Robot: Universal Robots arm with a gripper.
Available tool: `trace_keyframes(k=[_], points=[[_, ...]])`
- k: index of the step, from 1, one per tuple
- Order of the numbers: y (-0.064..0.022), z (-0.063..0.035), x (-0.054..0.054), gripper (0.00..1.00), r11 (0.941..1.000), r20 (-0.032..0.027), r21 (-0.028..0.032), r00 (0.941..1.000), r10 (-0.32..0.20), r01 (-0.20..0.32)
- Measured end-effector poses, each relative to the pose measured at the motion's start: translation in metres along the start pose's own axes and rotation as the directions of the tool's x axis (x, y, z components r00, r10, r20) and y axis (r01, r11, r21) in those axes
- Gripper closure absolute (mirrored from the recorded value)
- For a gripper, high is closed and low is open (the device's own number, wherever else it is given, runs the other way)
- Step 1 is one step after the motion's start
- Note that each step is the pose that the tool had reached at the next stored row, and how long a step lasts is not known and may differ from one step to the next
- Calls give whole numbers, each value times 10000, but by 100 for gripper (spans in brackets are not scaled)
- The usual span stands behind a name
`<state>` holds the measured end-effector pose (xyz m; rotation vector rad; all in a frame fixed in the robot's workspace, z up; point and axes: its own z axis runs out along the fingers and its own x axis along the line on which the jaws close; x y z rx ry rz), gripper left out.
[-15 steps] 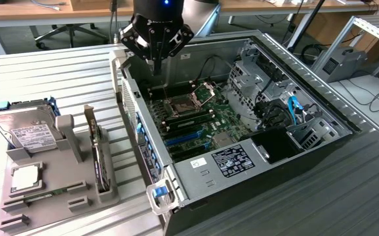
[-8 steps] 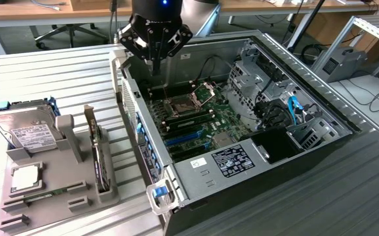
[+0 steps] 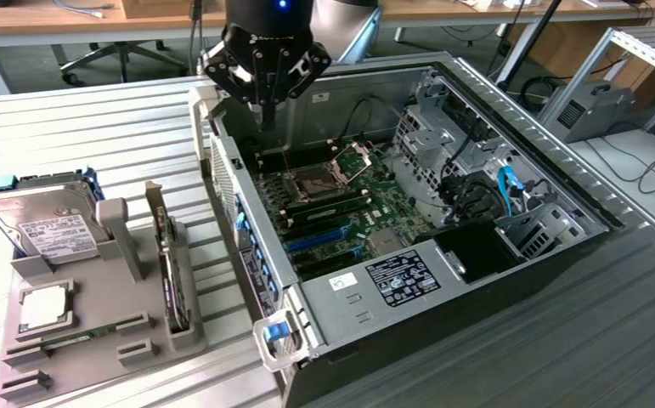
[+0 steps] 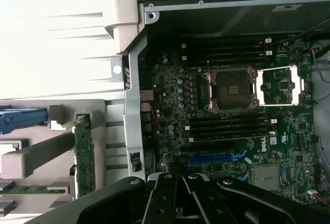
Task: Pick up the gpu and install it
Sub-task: 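Reach for the gpu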
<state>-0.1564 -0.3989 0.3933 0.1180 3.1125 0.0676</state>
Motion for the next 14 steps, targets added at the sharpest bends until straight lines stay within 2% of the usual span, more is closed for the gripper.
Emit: trace_keyframes(k=[14], points=[[-3, -1, 37, 89, 10000, 0, 0, 10000, 0, 0]])
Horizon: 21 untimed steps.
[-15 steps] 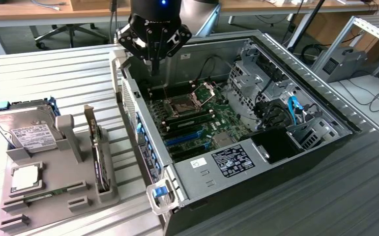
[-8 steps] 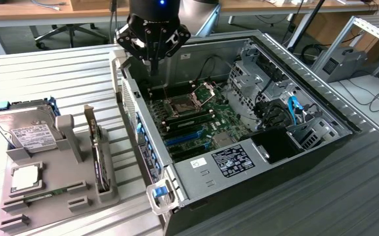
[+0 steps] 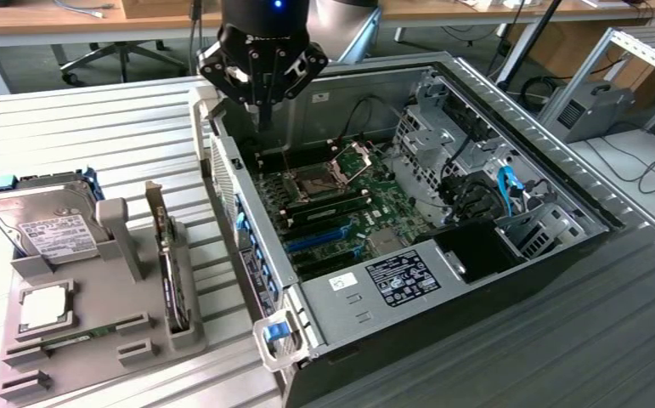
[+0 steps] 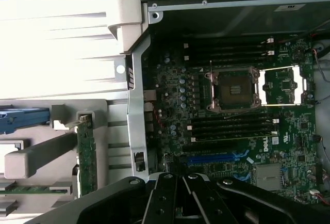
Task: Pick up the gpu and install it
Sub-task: 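Reach for the gpu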
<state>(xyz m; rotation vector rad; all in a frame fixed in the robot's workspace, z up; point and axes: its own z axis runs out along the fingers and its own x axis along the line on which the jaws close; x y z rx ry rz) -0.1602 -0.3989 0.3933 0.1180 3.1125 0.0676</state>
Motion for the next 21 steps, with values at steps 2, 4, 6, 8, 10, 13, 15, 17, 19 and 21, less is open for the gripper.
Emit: trace_keyframes(k=[2, 4, 6, 8, 10, 13, 15, 17, 19, 21], points=[[0, 0, 6, 89, 10000, 0, 0, 10000, 0, 0], [-1, 0, 19, 89, 10000, 1, -1, 10000, 0, 0], [-2, -1, 25, 89, 10000, 0, 0, 10000, -1, 1], [-2, 0, 32, 89, 10000, 1, -1, 10000, -1, 1], [-3, -1, 38, 89, 10000, 0, 0, 10000, 0, 0], [-4, -1, 47, 89, 10000, 0, 0, 10000, -1, 1], [-4, -1, 55, 89, 10000, 0, 0, 10000, 0, 0], [-5, -2, 65, 89, 10000, 0, 0, 10000, 0, 0], [-5, -2, 72, 89, 10000, 0, 0, 10000, 0, 0], [-6, -2, 81, 89, 10000, 0, 0, 10000, 0, 0]])
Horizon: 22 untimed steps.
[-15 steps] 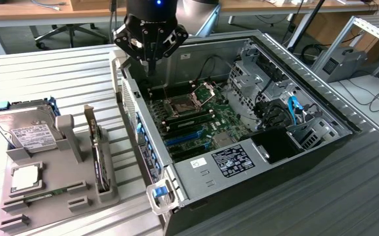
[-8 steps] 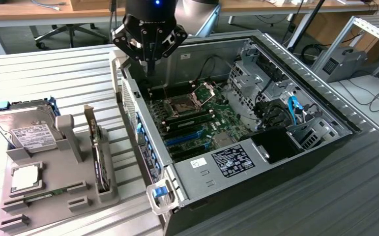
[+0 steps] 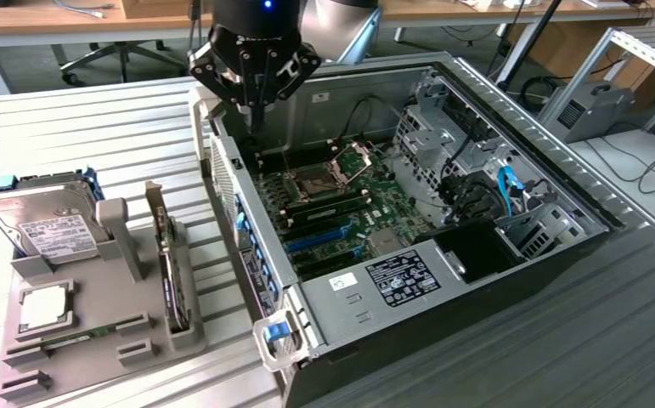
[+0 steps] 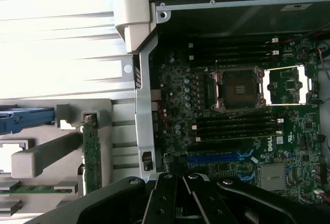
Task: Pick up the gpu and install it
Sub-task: 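Reach for the gpu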
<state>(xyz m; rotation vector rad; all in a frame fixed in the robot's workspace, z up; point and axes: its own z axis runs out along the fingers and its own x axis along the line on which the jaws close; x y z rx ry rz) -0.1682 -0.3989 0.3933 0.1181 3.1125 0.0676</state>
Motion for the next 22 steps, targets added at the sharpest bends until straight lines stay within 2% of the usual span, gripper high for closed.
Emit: trace_keyframes(k=[22], points=[[-6, -2, 73, 89, 10000, 0, -1, 10000, -1, 1]])
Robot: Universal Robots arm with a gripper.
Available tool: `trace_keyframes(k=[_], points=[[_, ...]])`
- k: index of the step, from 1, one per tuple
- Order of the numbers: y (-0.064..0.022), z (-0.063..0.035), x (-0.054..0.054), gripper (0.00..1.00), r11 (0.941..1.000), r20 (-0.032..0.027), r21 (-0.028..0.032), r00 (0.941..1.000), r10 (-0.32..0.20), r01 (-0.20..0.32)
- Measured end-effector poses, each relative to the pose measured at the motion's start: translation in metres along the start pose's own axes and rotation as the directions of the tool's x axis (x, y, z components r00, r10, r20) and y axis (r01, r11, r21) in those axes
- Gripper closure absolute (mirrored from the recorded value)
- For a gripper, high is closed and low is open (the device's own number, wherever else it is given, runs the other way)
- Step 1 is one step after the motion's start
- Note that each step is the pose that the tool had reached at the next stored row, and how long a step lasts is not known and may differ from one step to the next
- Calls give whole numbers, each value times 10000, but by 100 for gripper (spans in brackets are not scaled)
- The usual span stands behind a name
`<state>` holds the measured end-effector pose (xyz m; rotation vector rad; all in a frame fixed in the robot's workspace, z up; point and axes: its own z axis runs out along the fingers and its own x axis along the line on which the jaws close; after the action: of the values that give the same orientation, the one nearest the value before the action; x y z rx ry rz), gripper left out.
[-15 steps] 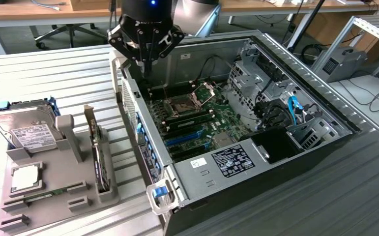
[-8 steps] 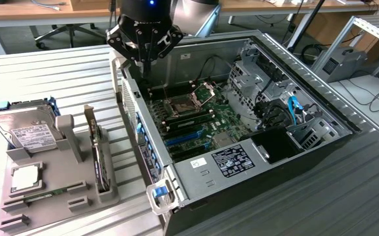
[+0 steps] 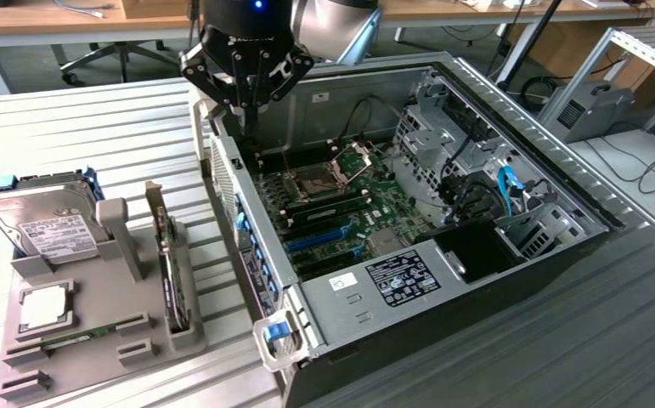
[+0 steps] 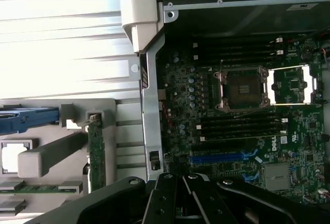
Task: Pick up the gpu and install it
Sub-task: 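Reach for the gpu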
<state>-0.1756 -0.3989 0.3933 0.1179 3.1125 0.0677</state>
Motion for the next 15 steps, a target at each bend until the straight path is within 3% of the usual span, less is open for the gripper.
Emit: trace_keyframes(k=[15], points=[[-4, -2, 52, 89, 10000, 0, 1, 10000, 0, 0]])
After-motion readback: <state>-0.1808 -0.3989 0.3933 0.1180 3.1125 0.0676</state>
